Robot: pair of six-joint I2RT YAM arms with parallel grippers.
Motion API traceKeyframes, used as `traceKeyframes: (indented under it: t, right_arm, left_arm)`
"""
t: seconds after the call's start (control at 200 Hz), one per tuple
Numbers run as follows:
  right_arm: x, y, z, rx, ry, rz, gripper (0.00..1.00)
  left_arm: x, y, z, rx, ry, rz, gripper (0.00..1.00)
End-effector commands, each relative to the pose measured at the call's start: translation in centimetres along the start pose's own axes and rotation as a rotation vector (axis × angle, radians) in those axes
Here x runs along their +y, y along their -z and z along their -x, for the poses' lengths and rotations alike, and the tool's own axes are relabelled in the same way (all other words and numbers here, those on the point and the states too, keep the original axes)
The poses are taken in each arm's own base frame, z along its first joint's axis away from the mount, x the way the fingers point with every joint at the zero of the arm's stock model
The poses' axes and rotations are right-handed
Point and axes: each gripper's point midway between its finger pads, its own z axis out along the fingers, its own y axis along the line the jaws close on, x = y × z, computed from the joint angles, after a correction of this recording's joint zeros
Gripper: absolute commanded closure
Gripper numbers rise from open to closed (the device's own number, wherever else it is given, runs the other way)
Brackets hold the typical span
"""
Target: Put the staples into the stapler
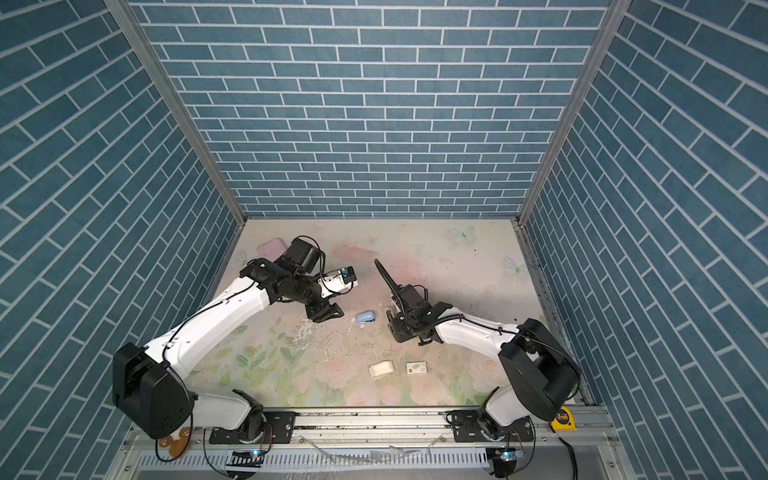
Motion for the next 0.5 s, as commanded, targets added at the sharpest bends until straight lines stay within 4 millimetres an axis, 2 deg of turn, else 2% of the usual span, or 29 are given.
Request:
traceKeyframes:
  t: [0.0, 0.035, 0.14, 0.19, 0.405, 0.495]
  right_arm:
    - [0.0, 2.1, -0.5, -0.017, -0.120, 0.015, 0.57]
    - [0.7, 2.5, -0.6, -0.023, -0.148, 0.057, 0.58]
    - [1.0, 3.5, -1.1, -0.052, -0.242, 0.109, 0.63]
    - [2.1, 3.7, -1.3, -0.050, -0.276, 0.183, 0.66]
    - [4.2, 1.7, -2.2, 0.041, -0.348, 0.296, 0.72]
    - [4.3, 0.6, -2.0, 0.063, -0.345, 0.283, 0.73]
  left_arm:
    - [0.9, 0.1, 1.7, -0.051, 0.004, 0.007, 0.33]
    - [1.2, 0.0, 2.0, -0.060, 0.008, 0.015, 0.32]
    - [1.6, -0.2, 2.9, -0.079, 0.025, 0.004, 0.32]
    - [1.6, -0.2, 3.4, -0.094, 0.027, 0.000, 0.32]
    - [2.2, -0.3, 4.6, -0.123, 0.038, 0.000, 0.29]
    - [2.3, -0.3, 4.7, -0.127, 0.037, -0.002, 0.29]
